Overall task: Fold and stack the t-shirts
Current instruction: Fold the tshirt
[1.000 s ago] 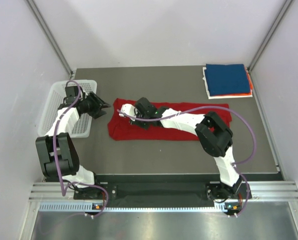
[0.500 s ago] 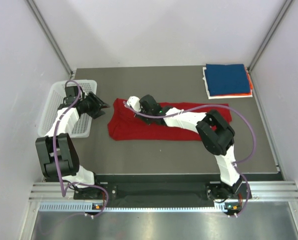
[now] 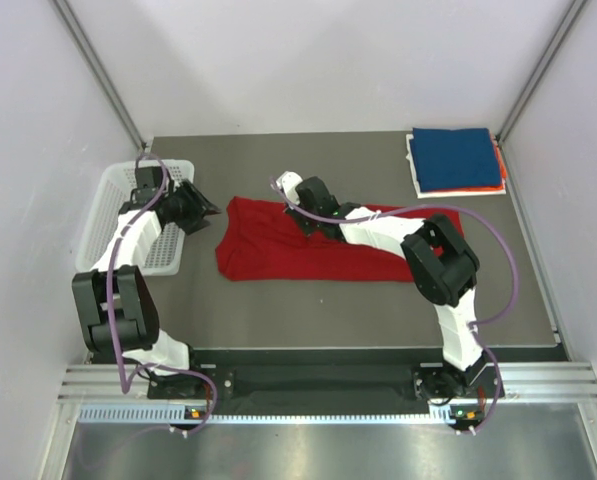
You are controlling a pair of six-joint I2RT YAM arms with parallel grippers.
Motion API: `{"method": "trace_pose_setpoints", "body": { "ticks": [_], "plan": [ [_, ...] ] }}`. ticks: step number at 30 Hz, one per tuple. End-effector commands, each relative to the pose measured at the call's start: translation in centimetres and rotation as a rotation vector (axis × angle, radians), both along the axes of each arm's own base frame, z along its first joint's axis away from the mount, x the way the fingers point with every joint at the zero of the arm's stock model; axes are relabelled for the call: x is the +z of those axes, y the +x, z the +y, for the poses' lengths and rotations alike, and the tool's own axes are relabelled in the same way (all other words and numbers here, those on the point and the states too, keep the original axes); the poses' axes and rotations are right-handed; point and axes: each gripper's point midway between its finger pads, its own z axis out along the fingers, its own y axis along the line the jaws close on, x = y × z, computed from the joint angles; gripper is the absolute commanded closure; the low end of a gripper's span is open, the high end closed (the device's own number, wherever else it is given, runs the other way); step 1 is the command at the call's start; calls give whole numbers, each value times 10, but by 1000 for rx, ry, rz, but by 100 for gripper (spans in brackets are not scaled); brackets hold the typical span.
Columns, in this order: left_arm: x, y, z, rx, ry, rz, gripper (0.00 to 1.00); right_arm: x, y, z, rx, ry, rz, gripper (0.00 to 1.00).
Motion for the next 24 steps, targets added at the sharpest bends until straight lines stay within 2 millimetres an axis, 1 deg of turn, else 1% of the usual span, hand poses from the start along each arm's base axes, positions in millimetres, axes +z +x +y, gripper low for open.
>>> {"method": "trace_pose_setpoints", "body": {
  "ticks": [1,2,3,4,5,6,7,8,9,10,11,12,14,15,17,18,20,21,22,24],
  "plan": [
    [14,16,-9,-86,77,-50,46,17,11,3,-55,92,-8,100],
    [11,17,-18,-114,93,-45,46,18,11,2,-59,99,-4,100],
    [15,22,-21,-128,107,-55,46,16,11,0,-63,101,2,100],
    [8,23,-25,-141,105,-37,46,15,11,0,-70,115,11,100],
    [10,27,-33,-162,102,-46,46,16,13,-1,-77,121,14,100],
    [4,31,-38,-178,98,-42,46,16,13,-1,-77,128,21,100],
    [5,36,-43,-197,96,-56,46,17,14,-1,-83,141,29,100],
    [9,42,-51,-225,91,-76,46,15,15,-2,-86,145,39,100],
    [2,47,-51,-245,96,-68,47,15,14,0,-78,153,45,100],
    [0,49,-65,-283,105,-69,47,15,14,-1,-83,158,51,100],
    [4,53,-72,-298,118,-72,48,15,14,-1,-83,158,51,100],
    [-7,57,-72,-303,139,-52,48,15,12,2,-69,168,58,100],
    [-9,63,-75,-306,152,-52,48,15,11,3,-61,172,65,100],
    [-16,67,-75,-310,153,-47,48,14,12,1,-63,175,65,100],
    [-22,72,-75,-313,162,-44,48,13,13,1,-86,201,89,100],
    [-30,74,-73,-312,176,-30,48,12,12,2,-77,211,100,100],
    [-36,77,-72,-316,191,-22,49,10,10,1,-76,216,114,100],
    [-43,77,-70,-320,202,-7,49,7,7,0,-74,215,122,100],
    [-46,78,-69,-316,216,-2,49,11,10,3,-69,234,108,100],
    [-52,80,-66,-312,247,6,50,11,8,3,-67,244,114,100]
  ]
}}
